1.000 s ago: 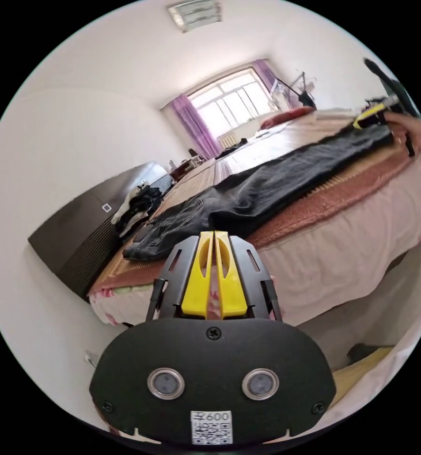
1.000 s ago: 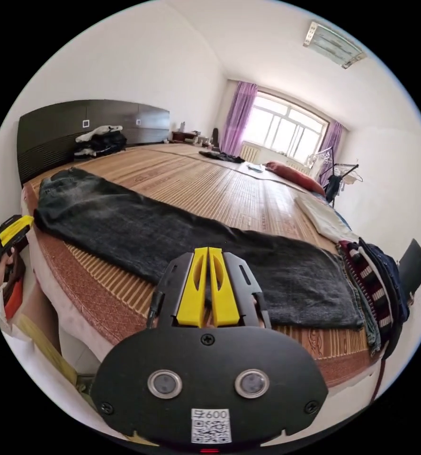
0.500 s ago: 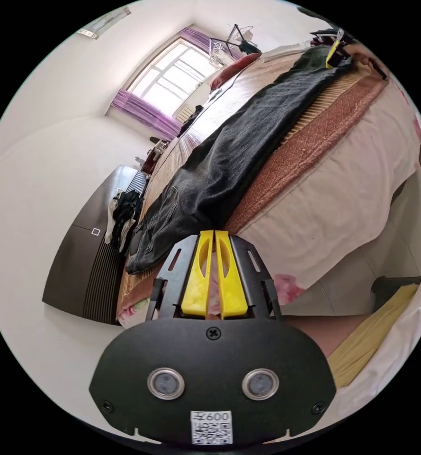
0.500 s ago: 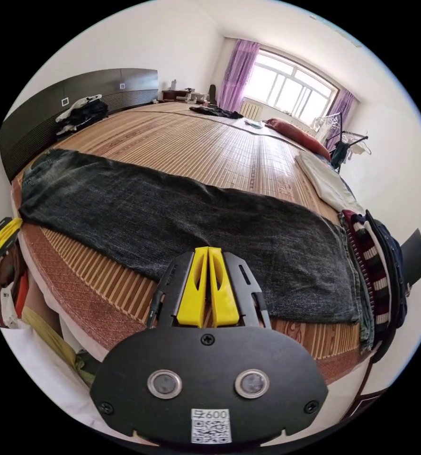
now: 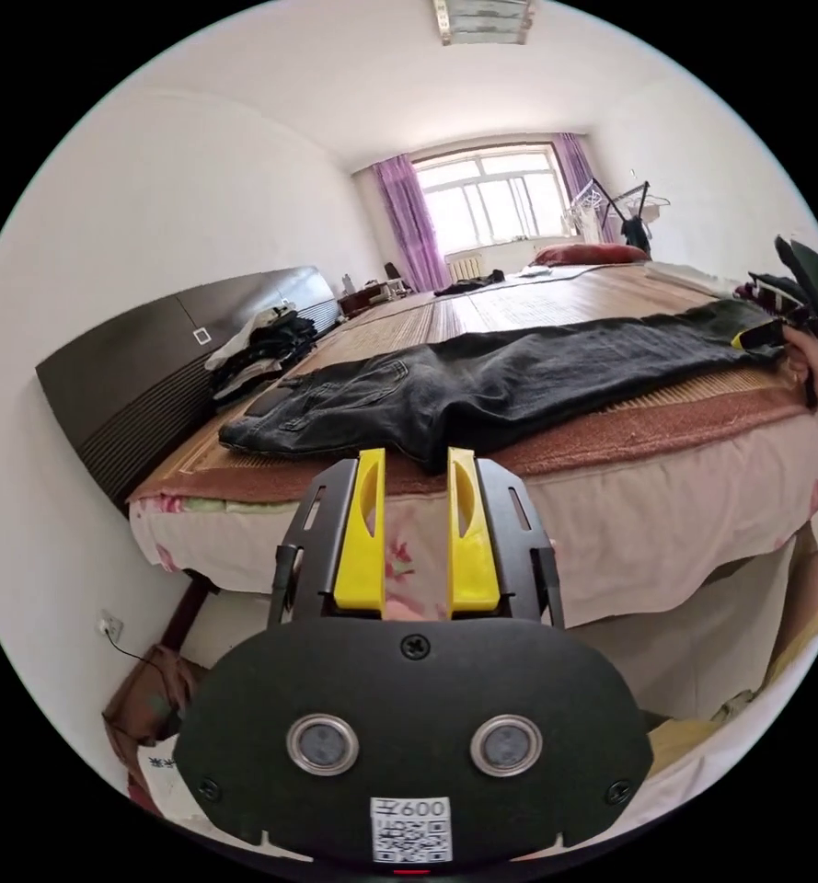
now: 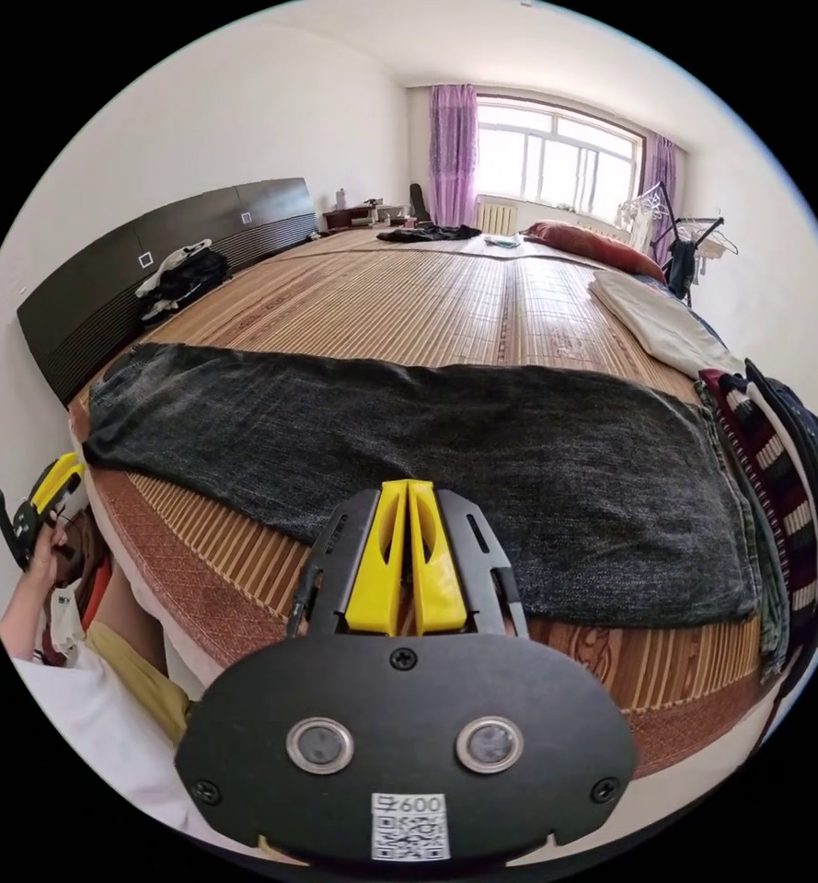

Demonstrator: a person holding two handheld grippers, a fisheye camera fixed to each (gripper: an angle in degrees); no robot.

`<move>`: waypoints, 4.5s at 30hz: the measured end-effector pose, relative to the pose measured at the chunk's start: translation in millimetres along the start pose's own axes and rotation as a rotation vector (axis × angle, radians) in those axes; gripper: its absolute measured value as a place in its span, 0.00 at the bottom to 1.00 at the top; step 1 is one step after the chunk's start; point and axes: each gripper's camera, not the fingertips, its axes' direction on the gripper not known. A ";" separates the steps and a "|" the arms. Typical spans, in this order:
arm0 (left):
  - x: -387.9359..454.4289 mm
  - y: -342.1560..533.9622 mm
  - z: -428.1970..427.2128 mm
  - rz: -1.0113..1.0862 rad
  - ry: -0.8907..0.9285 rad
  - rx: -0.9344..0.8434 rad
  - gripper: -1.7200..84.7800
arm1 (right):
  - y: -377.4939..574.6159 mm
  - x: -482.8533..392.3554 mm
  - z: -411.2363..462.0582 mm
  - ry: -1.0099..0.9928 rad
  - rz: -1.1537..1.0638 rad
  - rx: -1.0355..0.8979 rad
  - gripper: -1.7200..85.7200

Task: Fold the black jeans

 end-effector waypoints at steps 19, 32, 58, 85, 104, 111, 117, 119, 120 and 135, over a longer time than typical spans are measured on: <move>-20.7 -31.4 9.6 0.142 -0.011 -0.105 0.05 | -1.2 -97.6 -111.4 -0.225 -0.086 0.174 0.01; -59.5 -49.2 7.5 0.087 0.034 -0.166 0.05 | -182.5 -186.9 -126.4 -0.542 -0.195 0.101 0.01; -134.0 14.2 25.0 -0.104 0.227 0.003 0.05 | -558.8 -392.1 66.4 -0.883 -0.330 -0.562 0.01; -72.1 52.6 26.3 0.074 0.081 0.033 0.05 | -492.4 -477.9 -50.2 -0.908 -0.525 -0.355 0.01; -52.7 74.4 32.3 0.090 0.054 0.051 0.05 | -399.0 -461.7 -76.1 -0.827 -0.438 -0.204 0.01; -54.8 83.5 34.6 0.098 0.061 0.063 0.05 | -360.0 -442.5 -42.0 -0.780 -0.399 -0.306 0.01; -54.0 86.1 33.9 0.129 0.034 0.065 0.05 | -326.8 -375.2 -61.0 -0.496 -0.331 -0.244 0.01; -56.3 86.3 33.1 0.129 0.029 0.065 0.05 | -308.6 -356.8 -65.2 -0.459 -0.287 -0.240 0.01; -59.3 85.9 32.2 0.126 0.027 0.063 0.05 | -303.5 -353.2 -65.2 -0.412 -0.284 -0.250 0.01; -147.9 63.2 1.7 -0.092 0.221 0.081 0.05 | -157.9 -482.2 -115.8 0.001 -0.593 0.198 0.01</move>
